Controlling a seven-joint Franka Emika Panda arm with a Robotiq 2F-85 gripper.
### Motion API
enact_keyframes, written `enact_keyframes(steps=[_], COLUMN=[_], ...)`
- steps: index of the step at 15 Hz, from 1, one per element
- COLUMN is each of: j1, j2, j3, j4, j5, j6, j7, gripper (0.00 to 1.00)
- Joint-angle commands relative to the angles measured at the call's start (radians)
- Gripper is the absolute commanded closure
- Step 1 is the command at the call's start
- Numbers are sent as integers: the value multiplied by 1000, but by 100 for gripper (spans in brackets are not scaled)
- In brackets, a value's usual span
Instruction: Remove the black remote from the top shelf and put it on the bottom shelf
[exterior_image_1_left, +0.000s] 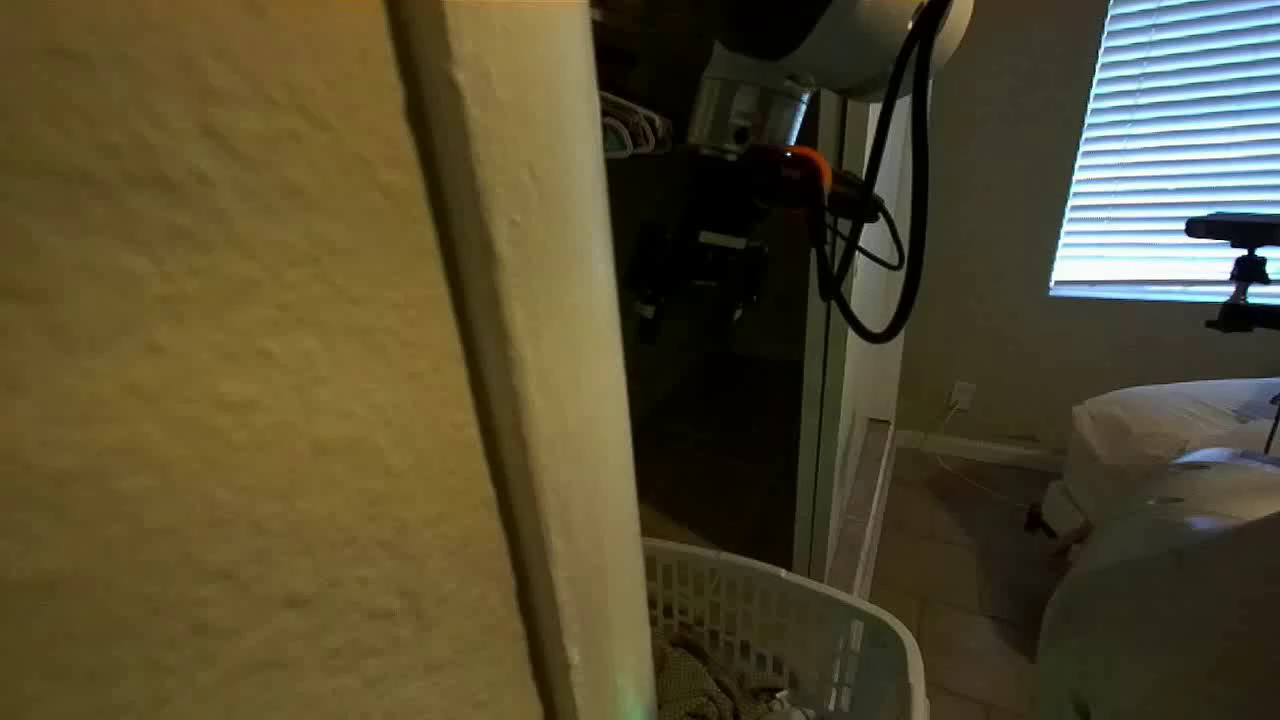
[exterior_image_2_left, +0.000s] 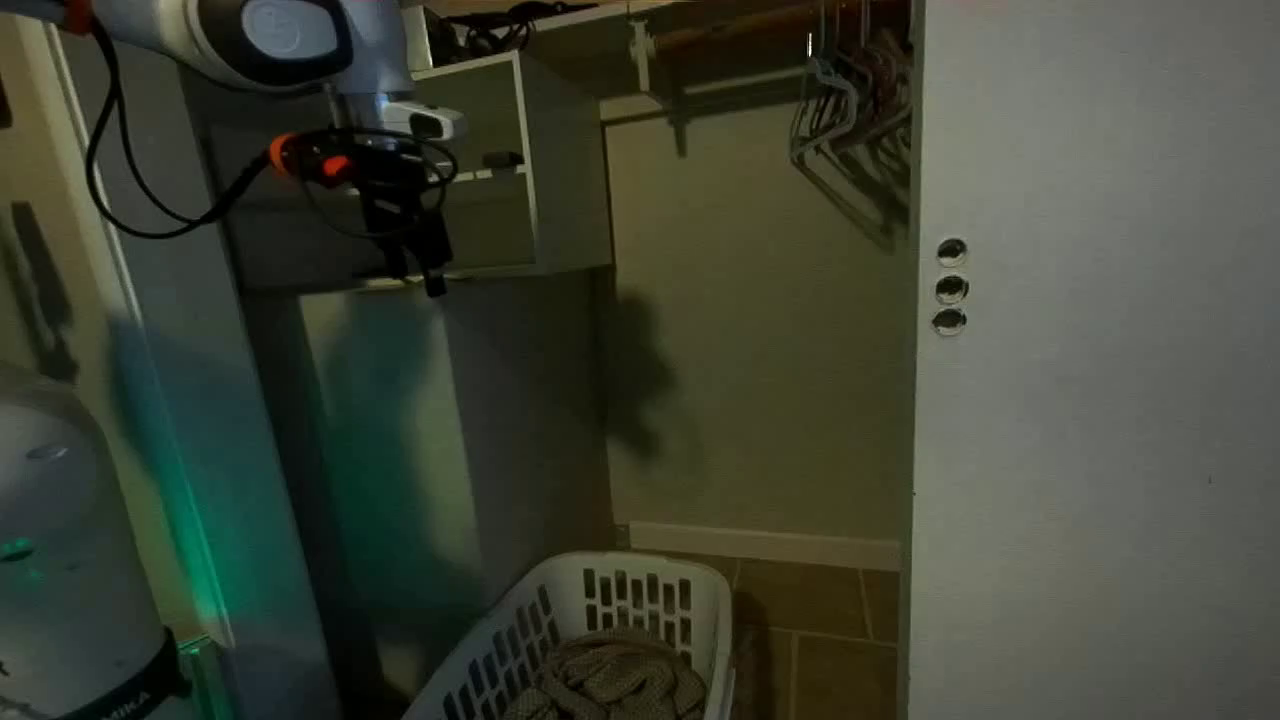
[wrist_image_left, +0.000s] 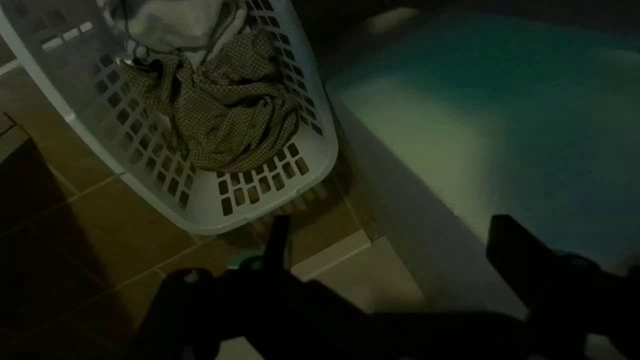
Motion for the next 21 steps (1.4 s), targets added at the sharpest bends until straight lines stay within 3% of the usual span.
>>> enact_keyframes(steps=[1,10,16,21], j1=[-15,-15,42,102], j2=[1,1,30,152], j3=[10,10,63,87], j4=[2,2,85,251], j5=[9,9,-7,-9], j6=[-4,-4,219,437], j7=[-9,-9,-116,-178], gripper=[0,0,0,0])
